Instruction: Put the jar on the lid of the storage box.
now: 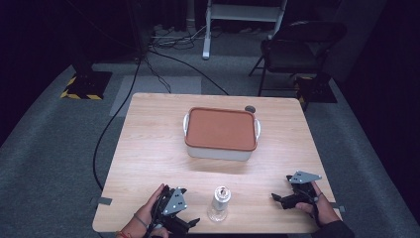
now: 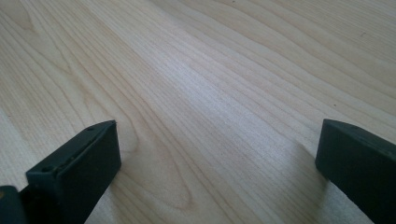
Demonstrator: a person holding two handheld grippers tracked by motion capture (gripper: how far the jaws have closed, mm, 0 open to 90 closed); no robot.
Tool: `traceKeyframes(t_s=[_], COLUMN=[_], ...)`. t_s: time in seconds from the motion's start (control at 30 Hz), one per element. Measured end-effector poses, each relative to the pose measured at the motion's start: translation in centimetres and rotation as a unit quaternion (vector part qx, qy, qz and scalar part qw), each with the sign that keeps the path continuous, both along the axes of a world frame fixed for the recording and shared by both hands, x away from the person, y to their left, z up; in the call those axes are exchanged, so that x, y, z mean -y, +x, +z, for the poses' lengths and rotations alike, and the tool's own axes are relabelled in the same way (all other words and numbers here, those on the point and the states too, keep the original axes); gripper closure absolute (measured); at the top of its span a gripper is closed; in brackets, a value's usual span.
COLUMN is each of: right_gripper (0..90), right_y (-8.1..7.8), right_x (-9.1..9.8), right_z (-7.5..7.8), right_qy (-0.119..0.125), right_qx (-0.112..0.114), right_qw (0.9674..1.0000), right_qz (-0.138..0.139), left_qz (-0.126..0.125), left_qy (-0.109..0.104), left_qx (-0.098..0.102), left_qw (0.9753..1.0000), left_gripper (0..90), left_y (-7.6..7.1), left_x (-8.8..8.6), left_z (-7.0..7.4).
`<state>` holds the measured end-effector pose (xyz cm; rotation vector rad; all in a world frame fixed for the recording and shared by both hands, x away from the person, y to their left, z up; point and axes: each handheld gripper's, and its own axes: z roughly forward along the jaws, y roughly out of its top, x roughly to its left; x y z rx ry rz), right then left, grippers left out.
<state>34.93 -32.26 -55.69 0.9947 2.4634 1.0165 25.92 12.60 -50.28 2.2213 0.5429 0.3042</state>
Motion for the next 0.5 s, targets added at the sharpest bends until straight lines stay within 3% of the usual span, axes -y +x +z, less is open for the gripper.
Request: traceKeyframes(t_s=[0.5], right_gripper=[0.0], right_y=[0.0], right_x=[0.0], right_z=[0.0], right_qy=[0.0], right_qx=[0.0], right_qw=[1.0], right_qz=[0.0], left_qz=[-0.018], left_qy=[-0.011], left_qx=[-0.009], left_qw=[0.9997], left_gripper=[3.2], left_y=[0.0], left_x=[2.0], left_z=[0.1])
